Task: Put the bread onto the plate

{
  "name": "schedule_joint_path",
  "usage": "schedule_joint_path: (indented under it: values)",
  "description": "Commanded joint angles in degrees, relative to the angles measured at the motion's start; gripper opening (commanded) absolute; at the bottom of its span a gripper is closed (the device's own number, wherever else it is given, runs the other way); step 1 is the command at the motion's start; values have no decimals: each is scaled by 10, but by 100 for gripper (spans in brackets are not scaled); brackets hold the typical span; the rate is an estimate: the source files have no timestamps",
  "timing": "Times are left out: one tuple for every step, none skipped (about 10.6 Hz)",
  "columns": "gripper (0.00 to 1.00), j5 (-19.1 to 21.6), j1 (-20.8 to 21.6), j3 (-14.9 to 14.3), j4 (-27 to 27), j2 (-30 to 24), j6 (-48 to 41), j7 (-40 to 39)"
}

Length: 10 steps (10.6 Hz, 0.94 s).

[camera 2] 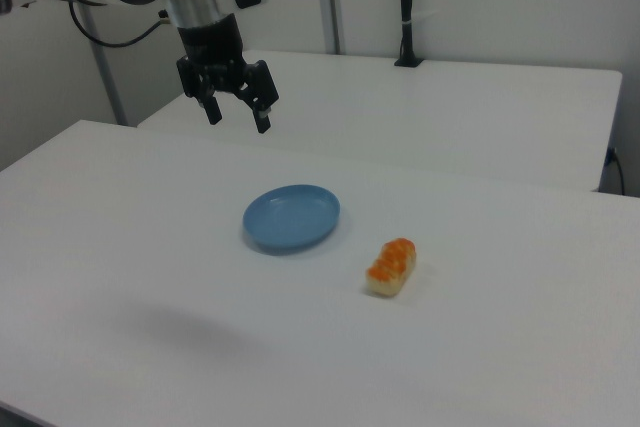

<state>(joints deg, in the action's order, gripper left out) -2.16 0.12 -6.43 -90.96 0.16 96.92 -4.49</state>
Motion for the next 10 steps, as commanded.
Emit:
schedule_joint_path:
  values:
    - [100, 0, 2, -1, -10, -9, 5, -6]
    - [100, 0, 3, -1, -10, -9, 4, -12]
    - [100, 0, 3, -1, -10, -10, 4, -12]
    - [100, 0, 3, -1, -10, -10, 5, -13]
    - [100, 0, 2, -1, -9, -10, 5, -13]
    - [100, 0, 1, -1, -9, -10, 5, -14]
    - [100, 0, 0, -1, -9, -10, 7, -13]
    - [100, 0, 0, -1, -10, -9, 8, -14]
    - [100, 0, 1, -1, -10, -9, 9, -14]
    - [100, 0, 1, -1, -10, -4, 10, -14]
